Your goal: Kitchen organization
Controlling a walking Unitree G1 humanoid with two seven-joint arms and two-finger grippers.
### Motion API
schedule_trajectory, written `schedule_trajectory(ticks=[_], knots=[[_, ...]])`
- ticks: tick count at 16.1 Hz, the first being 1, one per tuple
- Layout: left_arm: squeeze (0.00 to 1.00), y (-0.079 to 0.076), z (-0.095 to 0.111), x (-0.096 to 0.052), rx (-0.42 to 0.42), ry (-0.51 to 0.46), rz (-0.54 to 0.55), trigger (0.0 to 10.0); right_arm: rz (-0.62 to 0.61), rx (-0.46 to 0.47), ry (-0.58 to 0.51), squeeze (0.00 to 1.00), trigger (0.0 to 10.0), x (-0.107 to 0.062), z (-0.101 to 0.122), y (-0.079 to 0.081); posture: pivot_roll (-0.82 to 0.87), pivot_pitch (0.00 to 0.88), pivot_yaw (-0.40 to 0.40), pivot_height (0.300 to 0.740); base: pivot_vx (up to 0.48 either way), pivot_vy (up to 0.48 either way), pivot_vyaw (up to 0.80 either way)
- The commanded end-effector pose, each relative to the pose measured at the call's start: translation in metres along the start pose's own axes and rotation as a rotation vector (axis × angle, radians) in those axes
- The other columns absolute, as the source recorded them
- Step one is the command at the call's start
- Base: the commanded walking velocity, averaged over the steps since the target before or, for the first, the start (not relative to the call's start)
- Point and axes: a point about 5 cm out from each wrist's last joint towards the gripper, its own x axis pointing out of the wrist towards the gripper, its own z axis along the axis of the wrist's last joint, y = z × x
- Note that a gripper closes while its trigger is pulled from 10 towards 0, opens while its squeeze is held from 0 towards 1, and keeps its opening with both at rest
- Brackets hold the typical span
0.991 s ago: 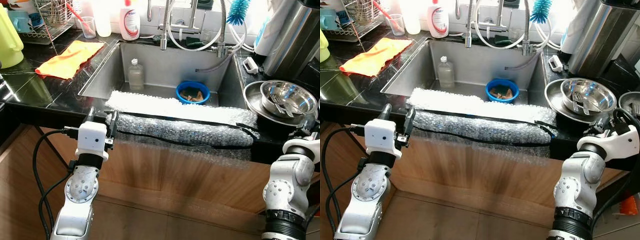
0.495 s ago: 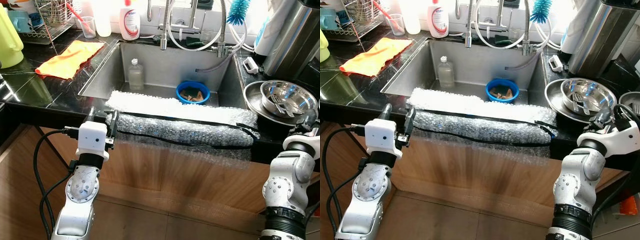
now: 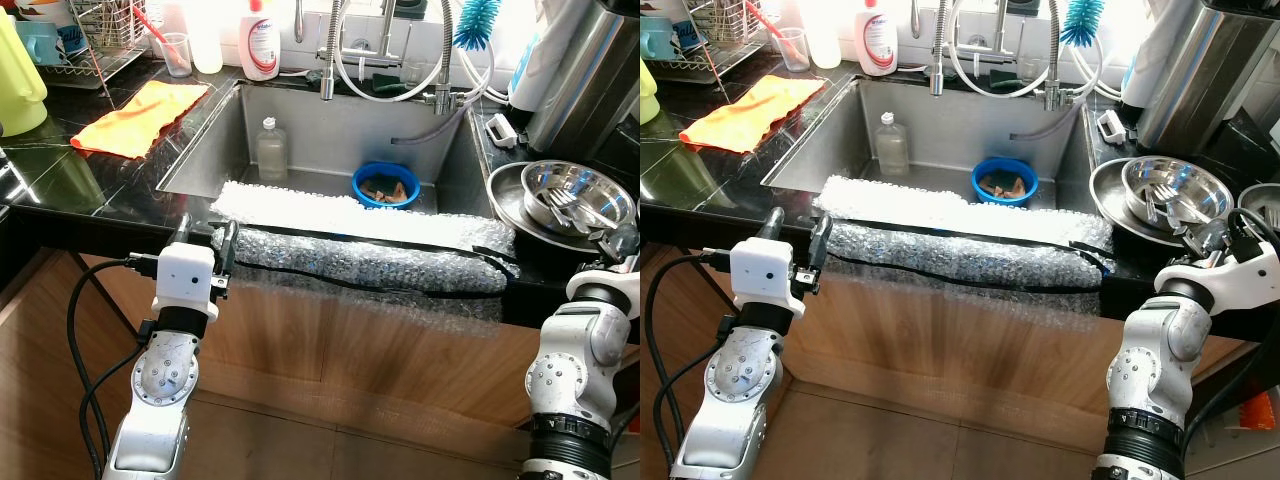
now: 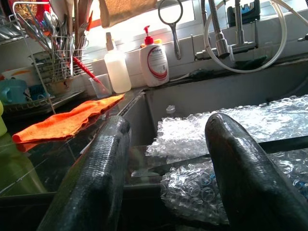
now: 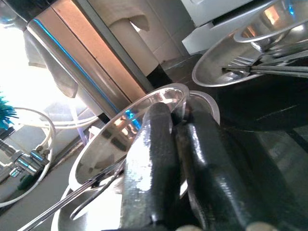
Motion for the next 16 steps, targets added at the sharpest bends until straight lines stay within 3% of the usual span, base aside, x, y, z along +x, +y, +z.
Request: schedule_trajectory(ticks=[1, 6, 7, 8, 16], knots=[[0.0, -0.002, 0.002, 0.001, 0.009, -0.011, -0.011, 10.0, -0.013, 0.0, 0.003, 0.0, 0.0, 0.002, 0.0, -0.002, 0.07, 0.077, -0.036, 0.74, 0.0, 0.0, 0.0], [0.0, -0.002, 0.002, 0.002, 0.018, -0.012, -0.009, 10.0, 0.022, 0.033, -0.003, 0.0, 0.0, 0.002, 0.0, 0.004, 0.07, 0.077, -0.037, 0.74, 0.0, 0.0, 0.0], [0.0, -0.001, 0.002, 0.002, 0.019, -0.013, -0.008, 10.0, 0.045, 0.039, -0.007, 0.0, 4.1, 0.002, 0.001, 0.008, 0.07, 0.077, -0.037, 0.74, 0.0, 0.0, 0.0], [0.0, -0.001, 0.002, 0.002, 0.02, -0.014, -0.006, 10.0, 0.057, 0.04, -0.013, 0.0, 10.0, 0.002, 0.002, 0.011, 0.08, 0.077, -0.036, 0.74, 0.0, 0.0, 0.0], [0.0, -0.001, 0.003, 0.002, 0.016, -0.021, -0.003, 10.0, 0.145, 0.057, -0.056, 0.0, 10.0, 0.001, 0.009, 0.023, 0.07, 0.077, -0.037, 0.74, 0.0, 0.0, 0.0]])
